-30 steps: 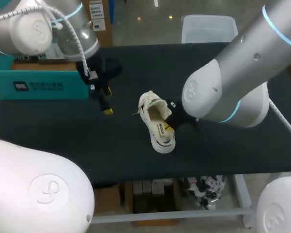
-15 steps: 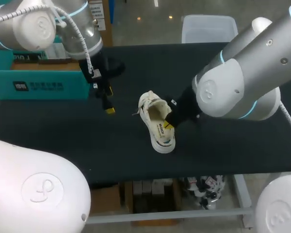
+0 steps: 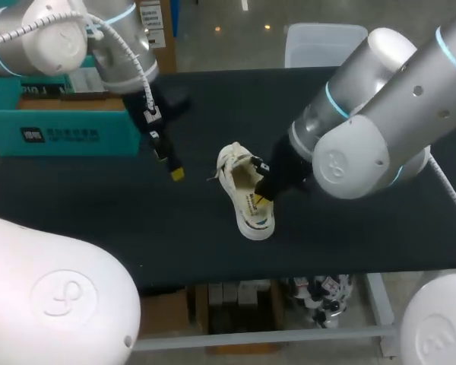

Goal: Open the shoe tongue, take the insole out of the shoe, put the insole back into the shoe, and pack the shoe into the shoebox

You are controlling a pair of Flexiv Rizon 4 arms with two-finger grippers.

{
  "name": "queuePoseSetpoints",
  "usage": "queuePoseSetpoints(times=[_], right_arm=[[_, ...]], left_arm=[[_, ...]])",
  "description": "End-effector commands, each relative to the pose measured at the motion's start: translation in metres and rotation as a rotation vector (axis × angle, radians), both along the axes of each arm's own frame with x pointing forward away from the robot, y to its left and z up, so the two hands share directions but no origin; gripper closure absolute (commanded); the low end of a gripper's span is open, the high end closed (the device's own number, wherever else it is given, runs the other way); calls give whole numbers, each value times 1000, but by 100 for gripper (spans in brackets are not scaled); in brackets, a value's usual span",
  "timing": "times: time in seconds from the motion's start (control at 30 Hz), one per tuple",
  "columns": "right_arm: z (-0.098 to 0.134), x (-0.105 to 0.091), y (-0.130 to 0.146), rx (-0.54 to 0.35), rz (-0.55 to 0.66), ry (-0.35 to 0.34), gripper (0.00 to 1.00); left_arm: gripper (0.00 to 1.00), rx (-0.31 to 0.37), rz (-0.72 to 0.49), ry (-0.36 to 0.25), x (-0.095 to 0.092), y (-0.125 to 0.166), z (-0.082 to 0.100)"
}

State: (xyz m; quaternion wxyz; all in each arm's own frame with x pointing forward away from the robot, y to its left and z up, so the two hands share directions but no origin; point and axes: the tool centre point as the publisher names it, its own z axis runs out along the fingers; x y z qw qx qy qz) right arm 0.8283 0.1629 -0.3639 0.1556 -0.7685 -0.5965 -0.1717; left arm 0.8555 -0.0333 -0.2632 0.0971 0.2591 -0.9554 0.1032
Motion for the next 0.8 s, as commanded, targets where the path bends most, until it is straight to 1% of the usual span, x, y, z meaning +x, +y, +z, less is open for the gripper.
queuePoseSetpoints(times=[0.03, 0.17, 0.33, 0.5, 0.63, 0.73, 0.77, 0.8], right_arm=[[-20, 1, 11, -84, -1, -70, 100], [-30, 2, 7, -105, 50, -106, 100], [-45, 7, 6, -146, 99, -118, 100], [-58, 11, 7, -176, 133, -108, 100], [-68, 15, 7, -182, 132, -82, 100], [-65, 16, 7, -168, 114, -69, 100], [-58, 16, 6, -156, 119, -76, 100], [-52, 15, 6, -147, 103, -67, 100]], left_arm=[[0, -17, 26, 18, 0, 13, -3], [0, 0, 53, 31, -2, 18, -3], [0, 3, 70, 51, -2, 23, -4], [0, 1, 95, 64, 0, 25, -6], [0, 2, 107, 73, 1, 26, -8], [0, 2, 111, 78, 3, 26, -10], [0, 2, 113, 80, 5, 26, -10], [0, 2, 113, 81, 6, 25, -10]])
